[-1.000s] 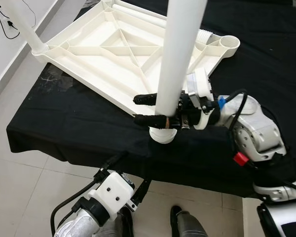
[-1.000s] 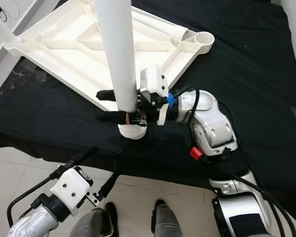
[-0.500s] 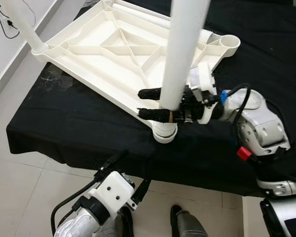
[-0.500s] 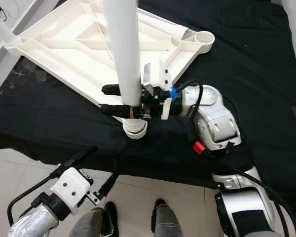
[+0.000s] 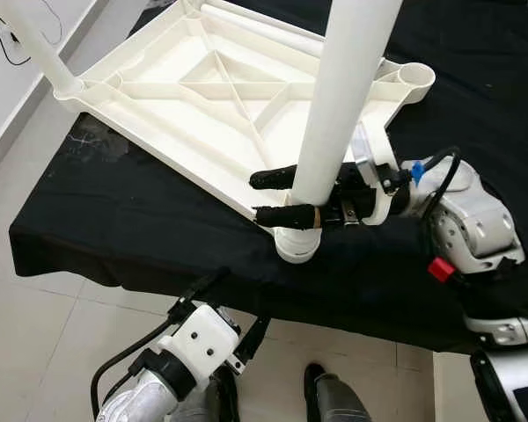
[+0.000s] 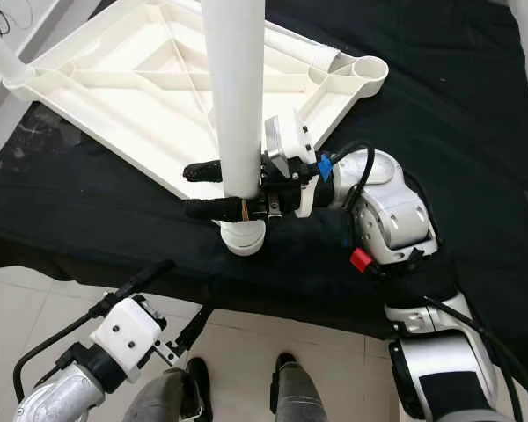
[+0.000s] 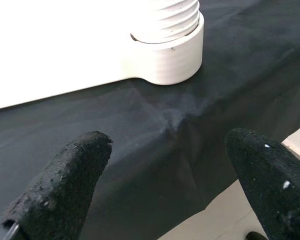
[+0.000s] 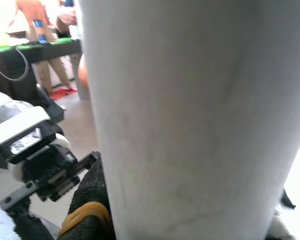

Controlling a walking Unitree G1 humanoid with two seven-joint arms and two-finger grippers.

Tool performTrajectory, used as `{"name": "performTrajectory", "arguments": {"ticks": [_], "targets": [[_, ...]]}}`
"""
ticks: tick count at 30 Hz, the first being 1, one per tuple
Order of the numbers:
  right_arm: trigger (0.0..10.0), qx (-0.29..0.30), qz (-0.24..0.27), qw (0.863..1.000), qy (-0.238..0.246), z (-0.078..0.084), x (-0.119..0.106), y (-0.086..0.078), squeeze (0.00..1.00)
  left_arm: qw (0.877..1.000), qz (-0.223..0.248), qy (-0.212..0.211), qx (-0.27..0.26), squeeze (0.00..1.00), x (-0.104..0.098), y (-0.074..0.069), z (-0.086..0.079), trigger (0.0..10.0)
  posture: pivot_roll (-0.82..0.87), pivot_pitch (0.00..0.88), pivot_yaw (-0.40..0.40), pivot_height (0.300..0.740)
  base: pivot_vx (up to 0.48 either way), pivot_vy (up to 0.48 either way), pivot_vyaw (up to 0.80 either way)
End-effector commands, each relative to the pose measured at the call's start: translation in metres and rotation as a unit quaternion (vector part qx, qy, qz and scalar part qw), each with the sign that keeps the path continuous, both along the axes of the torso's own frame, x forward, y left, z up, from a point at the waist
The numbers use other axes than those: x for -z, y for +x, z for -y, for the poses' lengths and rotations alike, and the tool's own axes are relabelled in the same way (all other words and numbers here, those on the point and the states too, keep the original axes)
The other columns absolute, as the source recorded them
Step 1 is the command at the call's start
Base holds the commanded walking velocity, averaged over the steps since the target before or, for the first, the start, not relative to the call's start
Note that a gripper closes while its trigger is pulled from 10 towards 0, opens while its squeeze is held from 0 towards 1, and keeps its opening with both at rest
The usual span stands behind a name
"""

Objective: Building children table

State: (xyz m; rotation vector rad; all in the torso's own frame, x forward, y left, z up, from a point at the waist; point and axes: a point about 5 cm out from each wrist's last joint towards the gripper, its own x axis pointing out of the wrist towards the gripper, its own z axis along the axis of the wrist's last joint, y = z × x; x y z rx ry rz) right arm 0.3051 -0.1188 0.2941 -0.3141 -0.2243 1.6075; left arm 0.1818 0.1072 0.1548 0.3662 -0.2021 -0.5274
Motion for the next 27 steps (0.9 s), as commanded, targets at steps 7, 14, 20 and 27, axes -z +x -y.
{"name": "performTrajectory", "arguments": {"ticks": [7,14,20,27], "targets": [[10.0,-0.1,-0.022,0.995,-0.013,-0.011,0.011,-0.006,0.0,1.0,-0.016,0.013,-0.004,0.0,0.004,-0.006,-0.004,10.0,0.07,0.421,0.056,0.74,0.0,0.0,0.0],[10.0,-0.108,-0.009,0.994,-0.023,-0.015,0.015,-0.008,0.0,1.0,-0.019,0.017,-0.005,0.0,0.004,-0.009,-0.007,10.0,0.09,0.428,0.069,0.74,0.0,0.0,0.0],[10.0,-0.059,0.033,0.997,-0.034,-0.014,0.012,0.004,0.0,0.999,-0.024,0.022,-0.001,0.0,0.005,-0.01,-0.009,10.0,0.1,0.432,0.085,0.74,0.0,0.0,0.0],[10.0,-0.039,0.042,0.997,-0.052,-0.003,0.008,0.01,0.0,0.999,-0.026,0.022,0.0,0.0,0.004,-0.012,-0.009,10.0,0.09,0.435,0.087,0.74,0.0,0.0,0.0]]}}
